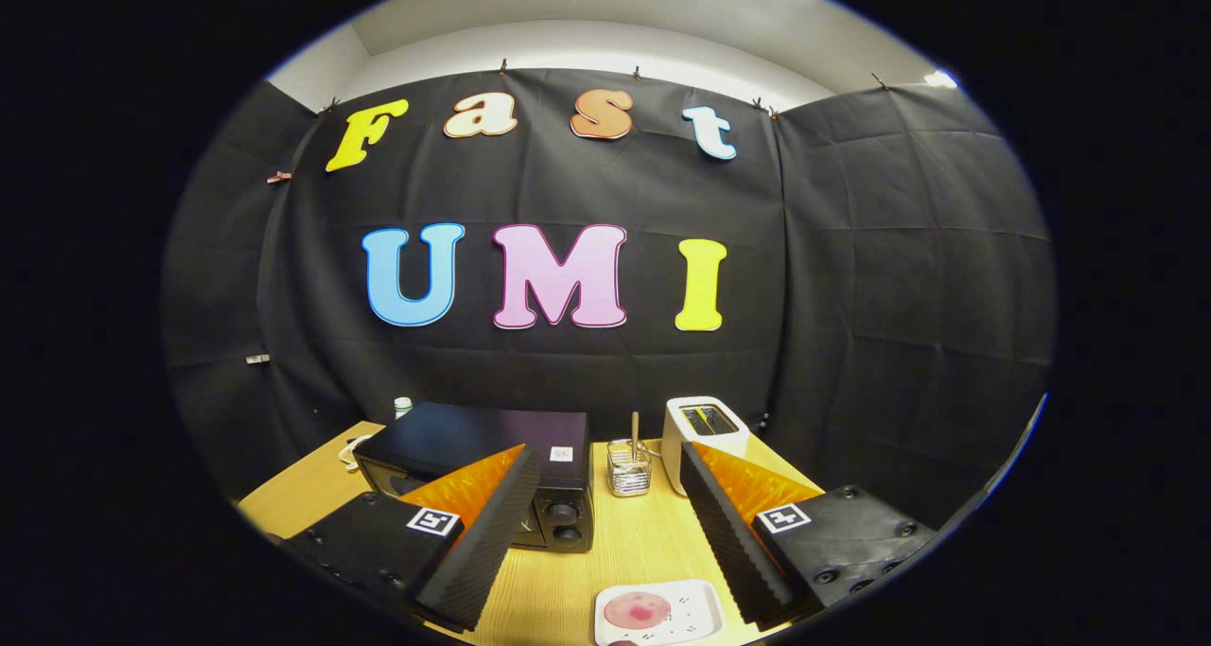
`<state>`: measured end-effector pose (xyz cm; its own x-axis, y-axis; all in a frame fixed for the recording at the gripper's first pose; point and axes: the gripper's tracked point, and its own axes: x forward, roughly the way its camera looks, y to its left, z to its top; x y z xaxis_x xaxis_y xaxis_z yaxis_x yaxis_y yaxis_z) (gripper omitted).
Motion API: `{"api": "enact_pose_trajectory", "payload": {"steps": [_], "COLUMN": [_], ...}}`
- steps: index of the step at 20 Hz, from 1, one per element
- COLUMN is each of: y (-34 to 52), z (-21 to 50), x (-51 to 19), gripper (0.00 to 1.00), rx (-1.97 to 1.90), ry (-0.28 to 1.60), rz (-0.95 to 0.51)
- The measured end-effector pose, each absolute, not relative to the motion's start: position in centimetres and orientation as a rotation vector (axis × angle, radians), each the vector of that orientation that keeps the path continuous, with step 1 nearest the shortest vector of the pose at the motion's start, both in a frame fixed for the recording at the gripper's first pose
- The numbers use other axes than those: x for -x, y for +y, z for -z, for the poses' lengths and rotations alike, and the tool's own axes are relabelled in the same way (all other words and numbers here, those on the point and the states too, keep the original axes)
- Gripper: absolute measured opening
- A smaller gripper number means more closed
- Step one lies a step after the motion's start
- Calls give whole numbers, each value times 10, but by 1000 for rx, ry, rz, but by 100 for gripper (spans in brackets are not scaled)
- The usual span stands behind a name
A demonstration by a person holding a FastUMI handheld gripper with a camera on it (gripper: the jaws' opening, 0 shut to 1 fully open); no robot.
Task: Open the toaster oven, put the food inside, and close the toaster oven door.
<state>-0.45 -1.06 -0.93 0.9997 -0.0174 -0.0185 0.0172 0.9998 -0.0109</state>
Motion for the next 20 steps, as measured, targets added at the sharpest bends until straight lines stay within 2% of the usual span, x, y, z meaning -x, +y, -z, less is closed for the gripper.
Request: {"api": "enact_pose_trajectory", "payload": {"steps": [9, 20], "y": [12, 71], "z": [23, 52], "x": [-1, -35], "gripper": [98, 98], "rx": [29, 2], "ry": [45, 167], "rz": [-44, -80]}}
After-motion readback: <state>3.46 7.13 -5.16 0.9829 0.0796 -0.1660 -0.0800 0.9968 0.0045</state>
